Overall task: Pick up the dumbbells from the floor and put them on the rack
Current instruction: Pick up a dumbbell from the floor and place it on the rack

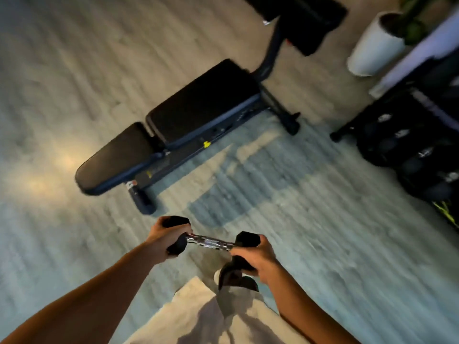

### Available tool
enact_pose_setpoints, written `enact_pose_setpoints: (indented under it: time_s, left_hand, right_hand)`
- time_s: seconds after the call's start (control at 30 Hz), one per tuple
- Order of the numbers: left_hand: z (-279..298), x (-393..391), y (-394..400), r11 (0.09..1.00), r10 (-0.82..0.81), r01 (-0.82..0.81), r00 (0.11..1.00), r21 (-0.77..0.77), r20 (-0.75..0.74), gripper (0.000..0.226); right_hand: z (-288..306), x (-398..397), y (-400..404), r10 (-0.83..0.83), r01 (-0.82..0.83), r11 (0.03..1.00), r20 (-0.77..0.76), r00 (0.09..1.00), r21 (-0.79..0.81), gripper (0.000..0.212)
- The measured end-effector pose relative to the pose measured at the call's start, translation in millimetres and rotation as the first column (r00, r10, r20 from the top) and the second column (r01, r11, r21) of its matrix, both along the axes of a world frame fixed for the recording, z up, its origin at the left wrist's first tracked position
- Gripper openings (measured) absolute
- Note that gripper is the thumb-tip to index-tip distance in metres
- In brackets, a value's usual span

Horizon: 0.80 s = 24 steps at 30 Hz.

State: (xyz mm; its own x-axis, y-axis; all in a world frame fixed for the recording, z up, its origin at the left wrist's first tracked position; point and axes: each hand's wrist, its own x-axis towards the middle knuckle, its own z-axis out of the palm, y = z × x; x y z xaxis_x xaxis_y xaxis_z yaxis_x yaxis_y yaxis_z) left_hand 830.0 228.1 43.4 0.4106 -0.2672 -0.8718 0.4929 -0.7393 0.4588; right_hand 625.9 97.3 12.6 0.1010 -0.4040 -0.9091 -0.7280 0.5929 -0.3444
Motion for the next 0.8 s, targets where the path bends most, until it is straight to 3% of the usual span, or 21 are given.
enact_pose_setpoints:
  time_s: [0.1,0.2,0.33,0.43,0.5,0.53,0.7,0.8]
  left_hand:
    - [19,-17,-60,0.995,-0.1,0.1,0.994,-0.004,0.055,0.015]
    - [30,-34,-114,0.975,-0.206,0.21,0.977,-0.07,0.053,0.015]
    - [38,-58,-184,0.949,-0.31,0.311,0.95,-0.057,0.036,0.013]
    - [23,-70,-251,0.924,-0.383,0.383,0.923,-0.009,0.027,0.038]
    - [0,-74,-296,0.91,-0.415,0.415,0.909,0.004,0.03,0.065]
    - [-1,-84,-327,0.901,-0.433,0.433,0.901,0.008,0.031,0.068]
    - [26,-138,-464,0.841,-0.538,0.54,0.841,-0.033,0.052,0.046]
    - [22,-154,-546,0.741,-0.671,0.67,0.741,-0.049,-0.008,0.057]
  right_hand:
    - [-18,-37,-38,-0.017,0.018,0.999,0.043,0.999,-0.035,0.047]
    - [-4,-60,-72,-0.077,0.081,0.996,0.09,0.993,-0.044,0.044]
    - [41,-87,-115,-0.199,0.207,0.977,0.144,0.969,-0.042,0.022]
    - [48,-114,-153,-0.3,0.312,0.948,0.166,0.939,-0.056,0.018]
    - [48,-126,-178,-0.392,0.405,0.914,0.19,0.9,-0.034,0.016]
    - [48,-132,-194,-0.441,0.456,0.89,0.22,0.87,-0.021,0.017]
    - [42,-163,-286,-0.583,0.595,0.802,0.15,0.799,-0.055,0.025]
    - [59,-180,-341,-0.668,0.685,0.721,0.159,0.727,-0.106,0.021]
